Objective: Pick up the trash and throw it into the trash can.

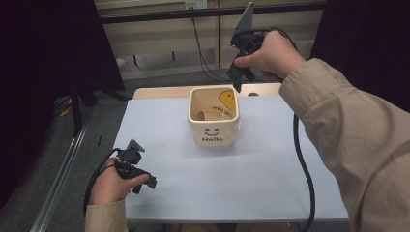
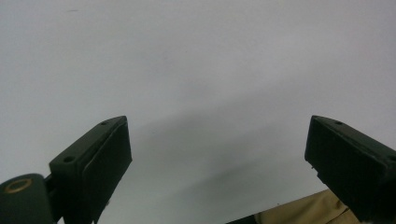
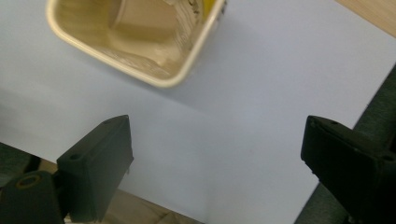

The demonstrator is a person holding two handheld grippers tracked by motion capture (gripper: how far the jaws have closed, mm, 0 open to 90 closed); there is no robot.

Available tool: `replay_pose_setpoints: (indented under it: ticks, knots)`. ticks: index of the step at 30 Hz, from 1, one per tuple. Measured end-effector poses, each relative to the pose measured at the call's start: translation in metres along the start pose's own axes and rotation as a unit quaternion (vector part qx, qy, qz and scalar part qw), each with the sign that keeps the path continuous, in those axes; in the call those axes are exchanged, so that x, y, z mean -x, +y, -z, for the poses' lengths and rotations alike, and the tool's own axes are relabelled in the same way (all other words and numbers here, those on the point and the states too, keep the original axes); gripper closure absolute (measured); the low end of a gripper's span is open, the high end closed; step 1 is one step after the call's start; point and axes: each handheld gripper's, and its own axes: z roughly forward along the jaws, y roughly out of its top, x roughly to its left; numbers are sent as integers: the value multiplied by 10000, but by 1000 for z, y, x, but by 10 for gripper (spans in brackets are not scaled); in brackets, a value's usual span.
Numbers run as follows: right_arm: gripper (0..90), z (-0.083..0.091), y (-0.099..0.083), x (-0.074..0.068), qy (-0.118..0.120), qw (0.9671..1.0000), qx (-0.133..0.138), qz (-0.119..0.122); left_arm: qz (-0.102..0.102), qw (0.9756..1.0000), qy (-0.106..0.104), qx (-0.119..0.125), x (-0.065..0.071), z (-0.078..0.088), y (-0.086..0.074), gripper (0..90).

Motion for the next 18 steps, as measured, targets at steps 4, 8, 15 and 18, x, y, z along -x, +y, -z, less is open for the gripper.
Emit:
replay_pose_setpoints:
  ticks: [4,8,15,18]
  knots:
    - [88,-7,-20,8,-106,9999,28,6,-17,10000,6,-38,1,0,0,70]
    - [85,-20,-38,15,-160,9999,8,-15,36,10000,-14,-15,3,1,-1,70]
    - [86,-48,-64,25,-220,9997,-107,15,-8,10000,54,28,3,5,-2,70]
    - [89,-59,-74,28,-362,9993,-88,95,-14,10000,58,26,3,5,-2,70]
